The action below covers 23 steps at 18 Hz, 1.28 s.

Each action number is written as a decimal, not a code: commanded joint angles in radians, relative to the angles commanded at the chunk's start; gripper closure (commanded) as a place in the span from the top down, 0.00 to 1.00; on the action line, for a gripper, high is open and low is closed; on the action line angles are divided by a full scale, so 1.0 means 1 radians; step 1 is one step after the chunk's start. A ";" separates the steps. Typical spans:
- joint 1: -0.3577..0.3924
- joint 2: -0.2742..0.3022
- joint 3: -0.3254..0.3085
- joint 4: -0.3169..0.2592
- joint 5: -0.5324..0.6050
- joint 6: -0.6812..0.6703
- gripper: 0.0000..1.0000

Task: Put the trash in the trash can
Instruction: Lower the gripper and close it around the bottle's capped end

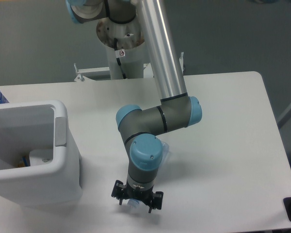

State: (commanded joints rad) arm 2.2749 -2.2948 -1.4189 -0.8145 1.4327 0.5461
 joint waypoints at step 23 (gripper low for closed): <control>0.001 0.025 0.002 -0.002 0.000 0.008 0.34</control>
State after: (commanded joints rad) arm 2.2764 -2.2703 -1.4174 -0.8161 1.4327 0.5538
